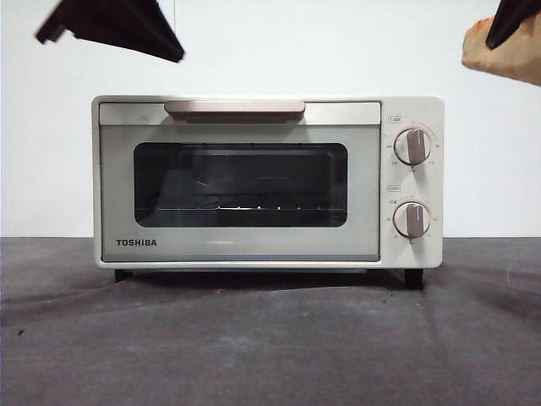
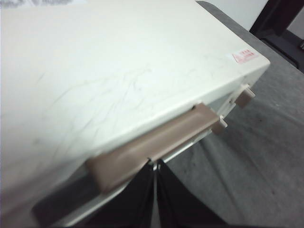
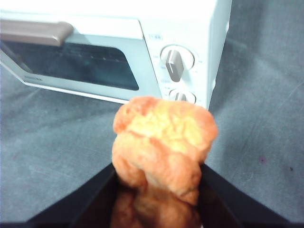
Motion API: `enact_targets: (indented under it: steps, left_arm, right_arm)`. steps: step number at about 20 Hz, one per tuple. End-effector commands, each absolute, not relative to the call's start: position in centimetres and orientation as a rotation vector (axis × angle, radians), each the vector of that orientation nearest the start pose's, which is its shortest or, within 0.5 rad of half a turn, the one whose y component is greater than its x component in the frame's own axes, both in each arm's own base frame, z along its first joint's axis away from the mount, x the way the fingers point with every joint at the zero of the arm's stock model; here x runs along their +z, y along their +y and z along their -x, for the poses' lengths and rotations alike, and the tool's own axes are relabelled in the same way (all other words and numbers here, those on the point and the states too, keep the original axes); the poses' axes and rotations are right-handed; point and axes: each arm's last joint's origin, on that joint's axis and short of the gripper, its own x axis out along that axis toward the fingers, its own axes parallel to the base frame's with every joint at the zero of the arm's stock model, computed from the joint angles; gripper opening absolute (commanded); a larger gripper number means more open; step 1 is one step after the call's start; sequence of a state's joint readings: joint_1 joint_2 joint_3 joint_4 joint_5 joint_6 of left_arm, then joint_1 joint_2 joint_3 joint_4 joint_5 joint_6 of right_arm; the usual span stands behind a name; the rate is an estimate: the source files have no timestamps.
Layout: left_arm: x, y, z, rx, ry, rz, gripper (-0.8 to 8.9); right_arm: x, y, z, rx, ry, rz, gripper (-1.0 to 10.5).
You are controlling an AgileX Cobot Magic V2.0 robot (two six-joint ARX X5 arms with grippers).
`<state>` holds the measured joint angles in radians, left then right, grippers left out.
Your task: The left arm flap open the oven, the right arm pick bread and place it into oven, the left arm flap close the oven
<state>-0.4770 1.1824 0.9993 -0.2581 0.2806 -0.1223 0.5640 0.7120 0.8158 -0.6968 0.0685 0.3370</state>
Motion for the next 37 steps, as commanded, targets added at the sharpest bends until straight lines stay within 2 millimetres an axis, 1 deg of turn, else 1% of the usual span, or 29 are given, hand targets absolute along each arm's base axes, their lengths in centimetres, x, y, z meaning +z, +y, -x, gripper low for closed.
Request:
enact_targets:
  steps: [1,6,13,20,27,31,37]
  left_arm:
    - [32.3,-13.7,-23.6,-0.710,0.466,0.059,0.18]
    - [30.7,-15.0,-25.1,-0.687,0.492,0.026,0.18]
    - [30.0,-15.6,-25.8,-0.674,0.489,0.000,0.18]
    - [29.3,-16.0,-25.9,-0.681,0.521,-0.016,0.18]
    - [27.8,-17.3,-25.1,-0.720,0.636,-0.067,0.17]
    - [27.0,-18.1,-24.2,-0.749,0.708,-0.096,0.17]
    - [26.4,-19.2,-22.7,-0.787,0.795,-0.124,0.17]
  right_arm:
    - [31.3,7.1,-11.4,0.395,0.620,-0.128,2.2]
    - [31.4,6.9,-11.0,0.396,0.616,-0.130,2.2]
    - [31.4,6.7,-10.7,0.395,0.622,-0.127,2.2]
    - [31.4,6.6,-10.6,0.393,0.630,-0.124,2.2]
    - [31.3,6.6,-10.6,0.393,0.630,-0.124,2.2]
    - [31.3,6.6,-10.6,0.394,0.630,-0.121,2.2]
    - [31.4,6.6,-10.7,0.397,0.627,-0.113,2.2]
